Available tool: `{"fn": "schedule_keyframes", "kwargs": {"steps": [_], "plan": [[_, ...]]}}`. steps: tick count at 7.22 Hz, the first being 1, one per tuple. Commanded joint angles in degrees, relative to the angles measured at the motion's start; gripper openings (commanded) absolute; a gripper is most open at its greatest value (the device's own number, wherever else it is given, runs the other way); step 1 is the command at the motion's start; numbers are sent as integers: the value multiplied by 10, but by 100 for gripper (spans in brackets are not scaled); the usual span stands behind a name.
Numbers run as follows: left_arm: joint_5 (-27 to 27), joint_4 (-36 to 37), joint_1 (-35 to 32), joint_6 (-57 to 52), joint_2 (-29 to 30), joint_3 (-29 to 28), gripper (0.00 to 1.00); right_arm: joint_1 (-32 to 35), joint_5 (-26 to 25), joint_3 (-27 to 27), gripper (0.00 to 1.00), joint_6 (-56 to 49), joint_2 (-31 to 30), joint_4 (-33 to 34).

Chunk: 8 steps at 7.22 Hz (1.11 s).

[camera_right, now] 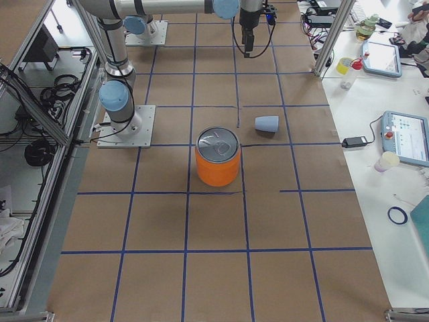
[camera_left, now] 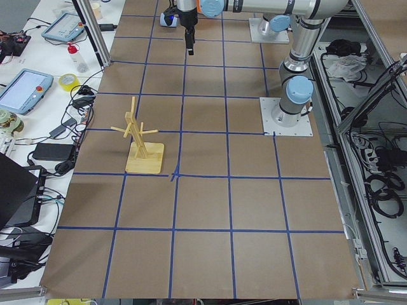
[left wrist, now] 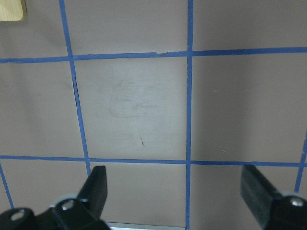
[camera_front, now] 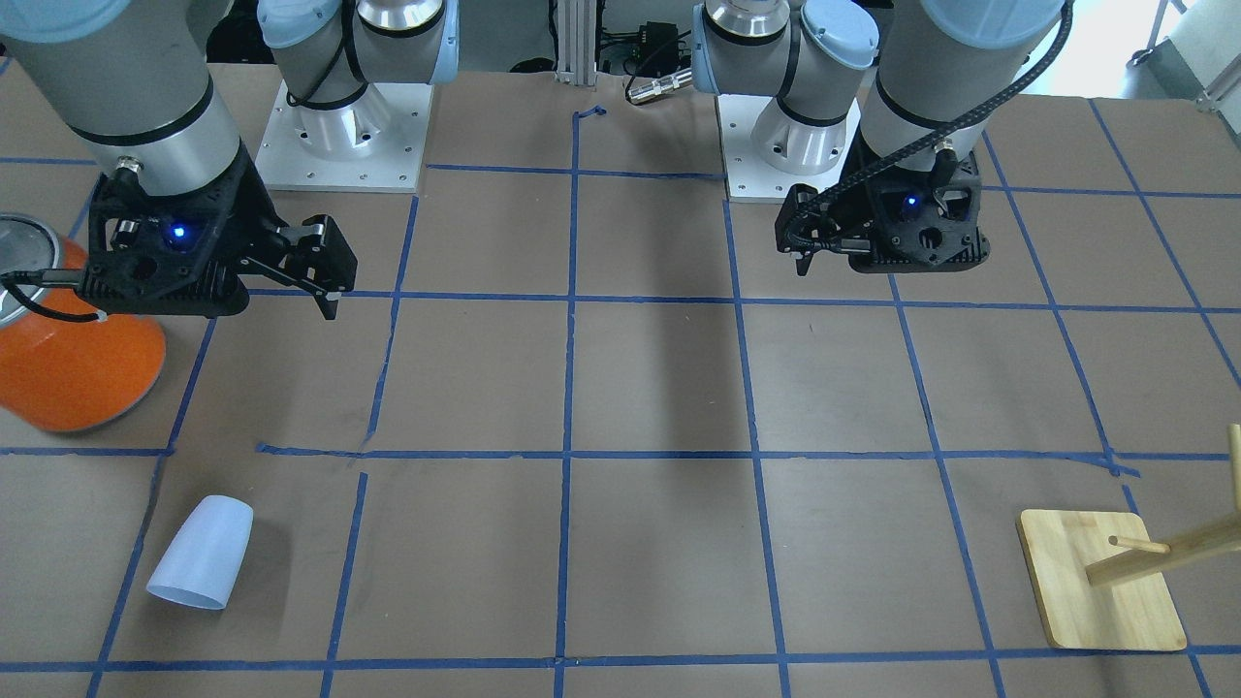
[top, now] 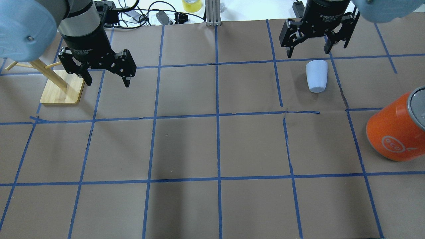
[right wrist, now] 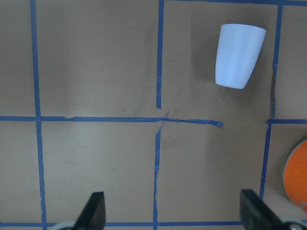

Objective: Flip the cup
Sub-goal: 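Move the right gripper toward the upside-down pale blue cup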

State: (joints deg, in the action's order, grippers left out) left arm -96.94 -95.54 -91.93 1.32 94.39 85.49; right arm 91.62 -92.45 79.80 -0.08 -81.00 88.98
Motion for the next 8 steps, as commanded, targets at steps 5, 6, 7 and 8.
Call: {"fn": "schedule_keyframes", "kwargs": {"steps": [5, 6, 7, 8], "plan": [[0, 0, 0, 0, 0, 0, 100, -10, -1, 0, 100, -21, 7, 54], [0, 0, 0, 0, 0, 0, 100, -16, 2, 0, 100, -21, 7, 51], [0, 0, 0, 0, 0, 0, 100, -21, 8, 0, 100, -20, 8, 49], [0, 0, 0, 0, 0, -1, 100, -22, 9, 5, 100, -18, 9, 54]]}}
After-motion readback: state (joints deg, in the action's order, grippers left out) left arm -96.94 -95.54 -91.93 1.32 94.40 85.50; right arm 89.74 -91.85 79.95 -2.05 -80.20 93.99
